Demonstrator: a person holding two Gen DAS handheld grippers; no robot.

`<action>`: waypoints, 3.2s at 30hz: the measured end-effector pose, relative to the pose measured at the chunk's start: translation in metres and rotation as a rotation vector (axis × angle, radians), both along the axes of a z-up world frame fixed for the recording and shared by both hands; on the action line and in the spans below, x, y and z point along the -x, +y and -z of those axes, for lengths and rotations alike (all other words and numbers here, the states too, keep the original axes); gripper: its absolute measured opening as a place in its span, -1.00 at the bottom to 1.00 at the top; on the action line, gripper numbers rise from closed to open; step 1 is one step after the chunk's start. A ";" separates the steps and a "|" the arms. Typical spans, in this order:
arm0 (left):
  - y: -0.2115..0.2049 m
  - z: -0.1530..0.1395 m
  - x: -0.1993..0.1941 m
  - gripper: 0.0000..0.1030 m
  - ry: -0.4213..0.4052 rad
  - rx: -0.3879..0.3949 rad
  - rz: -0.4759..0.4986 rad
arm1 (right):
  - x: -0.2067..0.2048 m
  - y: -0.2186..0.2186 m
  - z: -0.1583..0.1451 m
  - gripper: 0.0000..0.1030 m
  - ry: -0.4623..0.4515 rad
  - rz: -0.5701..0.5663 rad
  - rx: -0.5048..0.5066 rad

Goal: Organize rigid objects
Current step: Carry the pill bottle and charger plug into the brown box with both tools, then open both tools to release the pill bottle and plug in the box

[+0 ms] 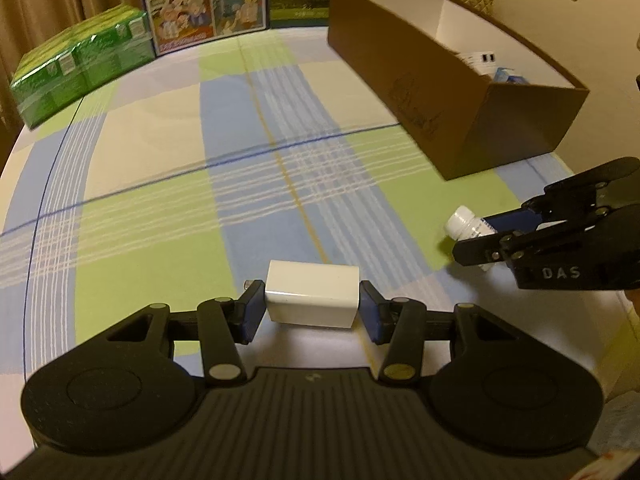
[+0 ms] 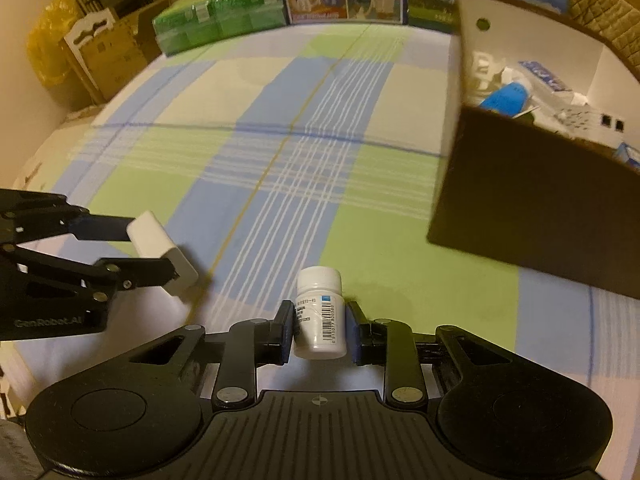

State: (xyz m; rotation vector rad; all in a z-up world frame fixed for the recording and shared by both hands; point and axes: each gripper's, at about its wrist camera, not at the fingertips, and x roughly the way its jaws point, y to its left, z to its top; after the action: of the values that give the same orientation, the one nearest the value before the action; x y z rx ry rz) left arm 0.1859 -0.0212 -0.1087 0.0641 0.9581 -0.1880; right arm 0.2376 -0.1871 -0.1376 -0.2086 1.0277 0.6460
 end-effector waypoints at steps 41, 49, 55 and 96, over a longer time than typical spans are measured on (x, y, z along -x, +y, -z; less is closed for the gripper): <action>-0.182 -0.085 -0.156 -0.13 -0.097 -0.003 0.331 | -0.116 -0.161 -0.112 -0.54 -0.196 0.177 -0.108; -0.193 -0.058 -0.177 -0.13 0.021 -0.080 0.354 | -0.139 -0.161 -0.089 -0.54 -0.130 0.207 -0.079; -0.196 -0.046 -0.182 -0.13 0.071 -0.099 0.346 | -0.147 -0.163 -0.078 -0.54 -0.097 0.219 -0.061; -0.192 -0.059 -0.211 0.05 0.022 -0.043 0.207 | -0.173 -0.167 -0.070 -0.06 -0.108 0.251 -0.101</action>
State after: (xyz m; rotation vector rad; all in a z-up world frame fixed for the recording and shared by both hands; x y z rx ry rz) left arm 0.3969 -0.2134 -0.0500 0.2018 0.9771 -0.3596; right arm 0.4106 -0.3543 -0.0677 -0.0248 0.8970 0.4519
